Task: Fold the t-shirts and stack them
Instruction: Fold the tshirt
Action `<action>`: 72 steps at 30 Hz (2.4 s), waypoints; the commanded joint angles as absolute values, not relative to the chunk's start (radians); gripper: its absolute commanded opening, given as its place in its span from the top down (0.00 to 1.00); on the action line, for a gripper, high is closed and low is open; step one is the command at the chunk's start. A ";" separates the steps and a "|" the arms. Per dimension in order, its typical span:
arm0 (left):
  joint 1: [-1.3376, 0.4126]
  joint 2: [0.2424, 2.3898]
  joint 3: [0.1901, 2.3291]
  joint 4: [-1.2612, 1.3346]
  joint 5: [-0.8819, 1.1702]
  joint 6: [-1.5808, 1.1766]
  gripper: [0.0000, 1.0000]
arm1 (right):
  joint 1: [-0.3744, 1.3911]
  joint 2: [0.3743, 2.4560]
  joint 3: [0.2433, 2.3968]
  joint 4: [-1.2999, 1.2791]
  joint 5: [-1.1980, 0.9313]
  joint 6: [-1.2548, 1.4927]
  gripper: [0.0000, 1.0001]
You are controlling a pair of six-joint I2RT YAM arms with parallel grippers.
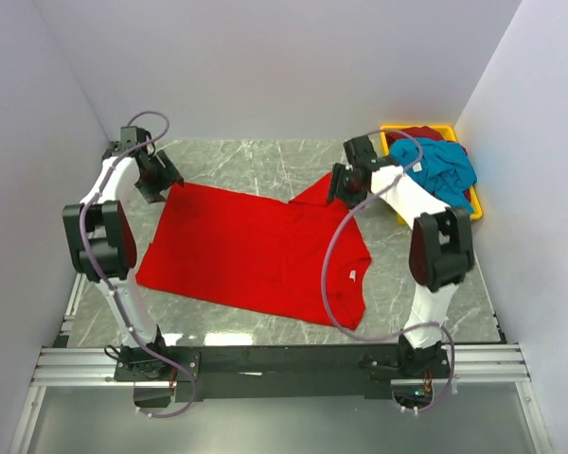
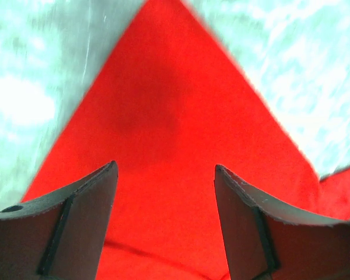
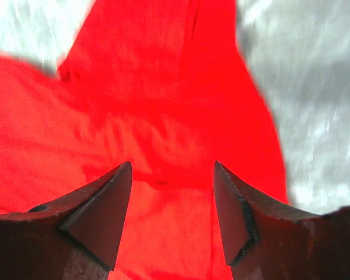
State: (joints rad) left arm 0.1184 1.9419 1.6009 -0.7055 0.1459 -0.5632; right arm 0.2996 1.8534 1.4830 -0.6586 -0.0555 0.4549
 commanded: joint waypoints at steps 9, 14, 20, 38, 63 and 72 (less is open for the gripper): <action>0.126 2.172 1.913 -0.758 0.160 -0.546 0.28 | 0.270 2.144 1.825 -0.669 -0.138 0.452 0.42; 0.133 2.217 1.956 -0.749 0.160 -0.543 0.28 | 0.268 2.206 1.861 -0.675 -0.133 0.449 0.46; 0.140 2.244 1.959 -0.733 0.156 -0.534 0.28 | 0.268 2.262 1.914 -0.702 -0.115 0.422 0.47; 0.143 2.252 1.959 -0.715 0.149 -0.515 0.29 | 0.270 2.281 1.862 -0.678 -0.100 0.440 0.71; 0.126 2.378 2.049 -0.563 0.029 -0.543 0.39 | 0.294 2.126 1.815 -0.653 -0.133 0.479 0.99; 0.100 2.419 2.091 -0.555 0.008 -0.515 0.49 | 0.322 2.120 1.815 -0.663 -0.140 0.489 0.99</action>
State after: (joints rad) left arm 0.1104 2.4027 2.0460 -0.5797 0.0273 -0.5354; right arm 0.3107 2.1769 1.8210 -0.6731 -0.1322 0.4789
